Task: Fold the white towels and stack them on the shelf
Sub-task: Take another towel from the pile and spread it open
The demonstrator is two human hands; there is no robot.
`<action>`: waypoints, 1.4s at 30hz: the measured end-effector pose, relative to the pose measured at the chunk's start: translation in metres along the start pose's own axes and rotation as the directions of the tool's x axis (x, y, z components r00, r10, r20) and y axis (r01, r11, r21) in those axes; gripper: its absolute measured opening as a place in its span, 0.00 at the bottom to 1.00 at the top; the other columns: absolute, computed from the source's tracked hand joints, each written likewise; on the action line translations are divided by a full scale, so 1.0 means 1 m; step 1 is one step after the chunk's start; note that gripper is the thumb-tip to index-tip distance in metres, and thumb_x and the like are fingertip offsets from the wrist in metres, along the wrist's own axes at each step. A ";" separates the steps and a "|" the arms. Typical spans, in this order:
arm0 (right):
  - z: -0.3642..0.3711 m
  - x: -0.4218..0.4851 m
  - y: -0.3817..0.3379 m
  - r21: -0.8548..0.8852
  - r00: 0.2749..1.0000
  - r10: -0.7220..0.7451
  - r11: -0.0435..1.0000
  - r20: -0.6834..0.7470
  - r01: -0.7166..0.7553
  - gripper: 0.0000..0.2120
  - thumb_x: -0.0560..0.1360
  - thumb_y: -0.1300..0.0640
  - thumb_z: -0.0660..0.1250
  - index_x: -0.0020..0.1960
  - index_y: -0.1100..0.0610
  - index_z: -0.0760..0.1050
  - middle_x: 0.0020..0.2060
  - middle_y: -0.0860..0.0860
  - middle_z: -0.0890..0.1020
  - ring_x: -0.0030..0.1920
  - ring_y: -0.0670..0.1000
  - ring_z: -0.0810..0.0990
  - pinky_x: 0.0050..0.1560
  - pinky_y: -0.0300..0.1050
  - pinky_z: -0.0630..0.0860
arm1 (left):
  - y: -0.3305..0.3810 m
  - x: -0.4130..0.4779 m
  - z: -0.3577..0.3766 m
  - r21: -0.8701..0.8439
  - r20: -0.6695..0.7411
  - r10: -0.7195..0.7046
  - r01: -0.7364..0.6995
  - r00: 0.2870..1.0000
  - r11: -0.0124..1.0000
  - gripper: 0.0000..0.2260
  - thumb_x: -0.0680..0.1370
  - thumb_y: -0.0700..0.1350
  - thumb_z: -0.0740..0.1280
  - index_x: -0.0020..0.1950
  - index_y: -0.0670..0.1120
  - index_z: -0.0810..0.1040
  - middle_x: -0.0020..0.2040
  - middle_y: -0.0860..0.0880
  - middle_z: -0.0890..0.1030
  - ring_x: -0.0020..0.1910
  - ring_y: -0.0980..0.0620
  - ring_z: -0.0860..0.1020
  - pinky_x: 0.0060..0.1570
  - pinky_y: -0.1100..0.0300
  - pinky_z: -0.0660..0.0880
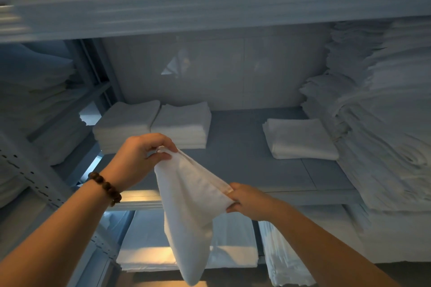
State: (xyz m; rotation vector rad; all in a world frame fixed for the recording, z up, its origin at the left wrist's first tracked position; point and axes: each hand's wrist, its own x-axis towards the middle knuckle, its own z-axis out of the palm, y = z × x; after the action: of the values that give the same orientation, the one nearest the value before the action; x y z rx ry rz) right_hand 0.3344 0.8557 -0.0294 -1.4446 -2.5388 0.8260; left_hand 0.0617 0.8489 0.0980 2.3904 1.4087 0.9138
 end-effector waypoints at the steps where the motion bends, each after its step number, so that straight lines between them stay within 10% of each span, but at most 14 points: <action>1: -0.004 -0.001 -0.001 -0.022 1.000 0.011 1.000 -0.011 -0.012 0.18 0.77 0.52 0.64 0.66 0.52 0.71 0.59 0.54 0.73 0.59 0.56 0.73 0.59 0.47 0.71 | -0.004 -0.002 -0.003 0.012 -0.013 -0.013 0.014 1.000 1.000 0.14 0.72 0.36 0.71 0.44 0.57 0.80 0.47 0.59 0.80 0.50 0.57 0.78 0.51 0.62 0.74; 13: -0.071 -0.023 -0.010 -0.445 0.972 -0.155 0.894 -0.179 0.061 0.11 0.81 0.53 0.55 0.55 0.59 0.71 0.55 0.53 0.71 0.55 0.53 0.71 0.47 0.41 0.62 | -0.053 -0.029 0.011 0.084 -0.070 -0.102 0.108 0.992 0.991 0.13 0.72 0.39 0.72 0.47 0.57 0.76 0.45 0.58 0.79 0.45 0.54 0.77 0.43 0.69 0.71; 20: -0.104 -0.033 -0.020 -0.413 0.949 -0.216 0.904 -0.231 0.105 0.12 0.75 0.51 0.67 0.48 0.60 0.82 0.53 0.51 0.78 0.56 0.50 0.74 0.54 0.42 0.69 | -0.055 -0.025 0.012 0.198 -0.066 -0.032 0.045 0.997 0.979 0.20 0.73 0.44 0.72 0.64 0.55 0.75 0.49 0.58 0.77 0.42 0.55 0.76 0.39 0.67 0.72; 28: -0.134 -0.043 -0.020 -0.336 0.802 -0.253 0.939 -0.541 0.070 0.08 0.69 0.59 0.73 0.41 0.64 0.80 0.42 0.57 0.82 0.48 0.58 0.79 0.50 0.49 0.73 | -0.038 -0.002 0.001 0.433 -0.120 0.199 -0.130 0.973 0.892 0.08 0.77 0.45 0.66 0.51 0.42 0.77 0.44 0.46 0.80 0.33 0.45 0.79 0.30 0.55 0.77; 32: -0.118 -0.037 -0.001 -0.400 0.932 -0.054 0.911 -0.360 -0.101 0.11 0.74 0.55 0.68 0.46 0.64 0.79 0.47 0.57 0.80 0.52 0.57 0.77 0.49 0.42 0.67 | -0.034 0.010 0.023 0.509 0.177 0.014 -0.104 0.984 0.854 0.11 0.81 0.49 0.58 0.57 0.45 0.73 0.54 0.48 0.77 0.48 0.45 0.78 0.44 0.51 0.75; 36: -0.119 -0.042 0.017 -0.363 0.841 -0.117 0.927 -0.528 -0.098 0.06 0.71 0.57 0.71 0.43 0.61 0.80 0.41 0.57 0.82 0.44 0.60 0.80 0.45 0.49 0.73 | -0.042 0.015 0.036 0.468 0.047 0.105 -0.115 0.993 0.876 0.09 0.80 0.48 0.59 0.56 0.45 0.74 0.53 0.47 0.78 0.47 0.44 0.77 0.42 0.56 0.69; 42: -0.116 -0.035 0.020 -0.316 0.903 -0.010 0.938 -0.430 -0.141 0.11 0.75 0.56 0.68 0.53 0.61 0.82 0.59 0.57 0.80 0.60 0.55 0.77 0.61 0.36 0.64 | -0.051 0.014 0.038 0.365 0.071 0.115 -0.133 0.991 0.921 0.10 0.80 0.49 0.61 0.55 0.45 0.75 0.52 0.48 0.79 0.48 0.47 0.77 0.48 0.57 0.71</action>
State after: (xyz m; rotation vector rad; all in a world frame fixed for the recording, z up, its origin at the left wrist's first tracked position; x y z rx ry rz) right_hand 0.4089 0.8820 0.0642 -1.5961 -2.3694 0.0430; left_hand 0.0536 0.8914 0.0493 2.7828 1.5416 0.6568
